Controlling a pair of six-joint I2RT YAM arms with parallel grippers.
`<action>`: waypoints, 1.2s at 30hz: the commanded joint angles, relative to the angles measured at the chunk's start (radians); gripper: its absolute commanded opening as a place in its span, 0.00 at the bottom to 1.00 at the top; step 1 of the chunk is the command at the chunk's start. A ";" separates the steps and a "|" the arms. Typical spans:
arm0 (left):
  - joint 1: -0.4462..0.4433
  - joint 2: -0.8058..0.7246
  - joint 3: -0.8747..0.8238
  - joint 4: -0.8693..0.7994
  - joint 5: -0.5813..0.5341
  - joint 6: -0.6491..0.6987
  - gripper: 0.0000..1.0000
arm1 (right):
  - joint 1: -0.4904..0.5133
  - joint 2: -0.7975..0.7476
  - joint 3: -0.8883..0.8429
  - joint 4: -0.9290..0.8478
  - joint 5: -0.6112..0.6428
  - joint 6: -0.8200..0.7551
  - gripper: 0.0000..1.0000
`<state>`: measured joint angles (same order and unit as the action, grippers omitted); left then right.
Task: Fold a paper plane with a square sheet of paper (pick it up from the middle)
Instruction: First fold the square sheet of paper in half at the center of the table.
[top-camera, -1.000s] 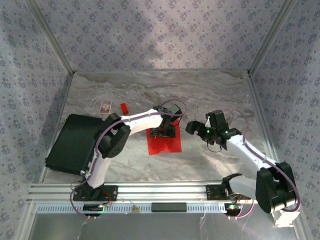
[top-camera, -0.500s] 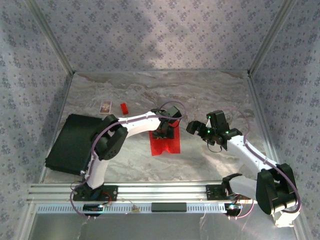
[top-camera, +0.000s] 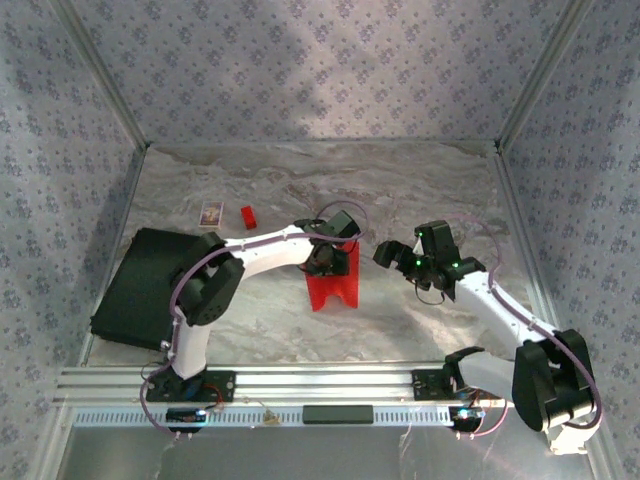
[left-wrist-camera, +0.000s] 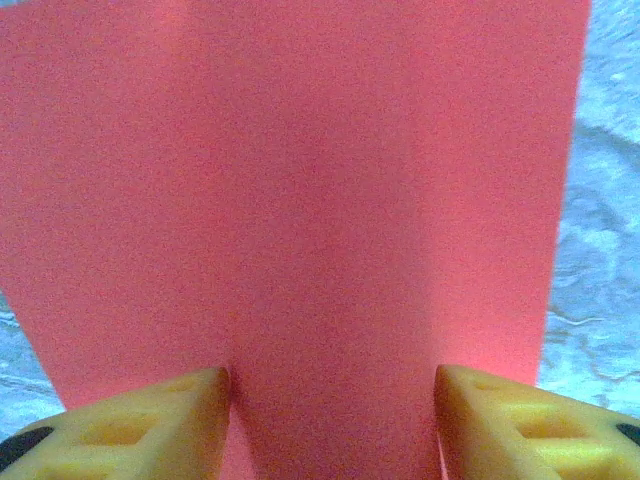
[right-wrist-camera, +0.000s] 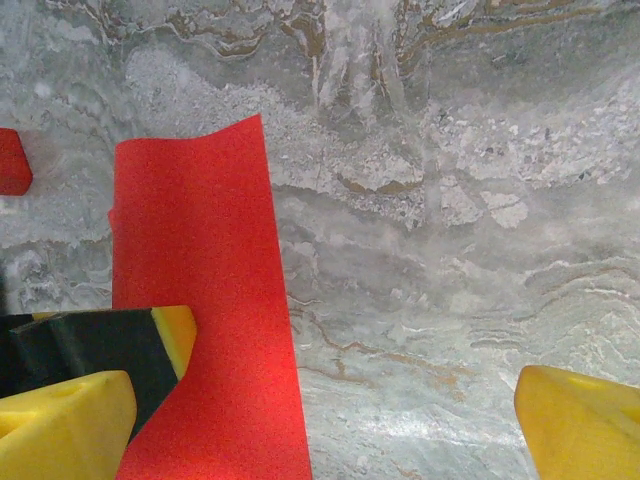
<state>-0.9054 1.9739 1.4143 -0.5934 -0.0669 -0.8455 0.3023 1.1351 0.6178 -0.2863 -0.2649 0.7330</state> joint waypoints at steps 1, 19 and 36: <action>-0.006 -0.047 -0.007 0.029 0.021 0.017 0.55 | -0.007 -0.021 0.013 -0.027 0.015 0.024 0.99; 0.015 -0.177 -0.097 0.190 0.135 -0.017 0.50 | -0.037 -0.095 -0.014 -0.057 0.043 0.049 0.99; 0.095 -0.273 -0.512 1.039 0.446 -0.316 0.46 | -0.215 -0.319 -0.202 0.244 -0.144 0.080 0.99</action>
<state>-0.8051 1.6814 0.9310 0.2417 0.3328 -1.0954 0.0994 0.8387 0.4706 -0.1967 -0.2947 0.7715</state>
